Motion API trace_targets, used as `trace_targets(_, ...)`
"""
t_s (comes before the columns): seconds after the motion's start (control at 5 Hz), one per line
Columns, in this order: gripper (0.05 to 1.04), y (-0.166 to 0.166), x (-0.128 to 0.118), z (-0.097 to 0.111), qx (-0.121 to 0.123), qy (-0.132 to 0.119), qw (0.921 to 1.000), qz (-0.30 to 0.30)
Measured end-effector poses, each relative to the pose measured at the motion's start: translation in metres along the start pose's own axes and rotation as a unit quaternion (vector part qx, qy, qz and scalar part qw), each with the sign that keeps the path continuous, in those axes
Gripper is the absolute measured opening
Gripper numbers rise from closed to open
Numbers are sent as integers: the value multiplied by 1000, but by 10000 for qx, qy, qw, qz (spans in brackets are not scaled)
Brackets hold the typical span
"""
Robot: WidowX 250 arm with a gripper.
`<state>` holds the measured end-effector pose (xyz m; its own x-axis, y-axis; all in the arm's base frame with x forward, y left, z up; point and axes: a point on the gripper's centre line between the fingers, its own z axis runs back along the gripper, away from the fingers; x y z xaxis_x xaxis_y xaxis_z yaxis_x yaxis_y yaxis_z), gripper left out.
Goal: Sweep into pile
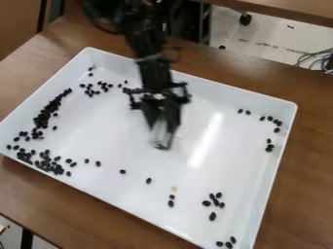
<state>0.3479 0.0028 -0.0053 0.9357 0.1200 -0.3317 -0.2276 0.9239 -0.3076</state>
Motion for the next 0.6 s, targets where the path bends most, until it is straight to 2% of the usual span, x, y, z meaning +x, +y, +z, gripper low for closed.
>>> trace_targets(0.2,359,36,1,12,-60,-178,9993,329)
trace_targets(0.4,359,60,1,21,-13,-296,9981,535)
trace_targets(0.6,359,98,-6,33,37,-430,9947,936)
